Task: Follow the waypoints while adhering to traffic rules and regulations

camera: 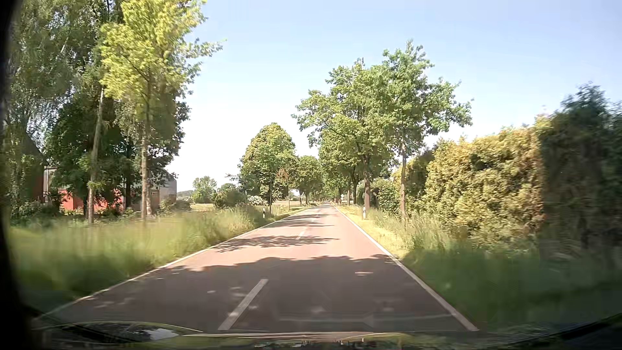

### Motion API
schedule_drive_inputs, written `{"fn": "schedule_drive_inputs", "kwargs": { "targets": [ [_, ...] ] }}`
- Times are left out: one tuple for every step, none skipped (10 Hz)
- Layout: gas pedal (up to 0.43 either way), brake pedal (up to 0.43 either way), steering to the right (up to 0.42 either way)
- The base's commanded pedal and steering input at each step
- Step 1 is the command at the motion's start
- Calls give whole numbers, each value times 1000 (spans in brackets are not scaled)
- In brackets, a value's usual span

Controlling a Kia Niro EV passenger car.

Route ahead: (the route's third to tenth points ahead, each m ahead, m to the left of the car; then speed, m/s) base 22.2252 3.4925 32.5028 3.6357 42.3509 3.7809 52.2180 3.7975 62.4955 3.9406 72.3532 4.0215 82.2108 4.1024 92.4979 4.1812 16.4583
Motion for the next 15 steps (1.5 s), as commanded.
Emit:
{"fn": "schedule_drive_inputs", "kwargs": {
  "targets": [
    [0,0,-1],
    [0,0,-1],
    [0,0,-2],
    [0,0,-2],
    [0,0,-2],
    [0,0,-2],
    [0,0,-2],
    [0,0,-2],
    [0,0,-2],
    [0,0,-2],
    [0,0,-3],
    [0,0,-2],
    [0,0,-2],
    [0,0,-3],
    [0,0,-2]
  ]
}}
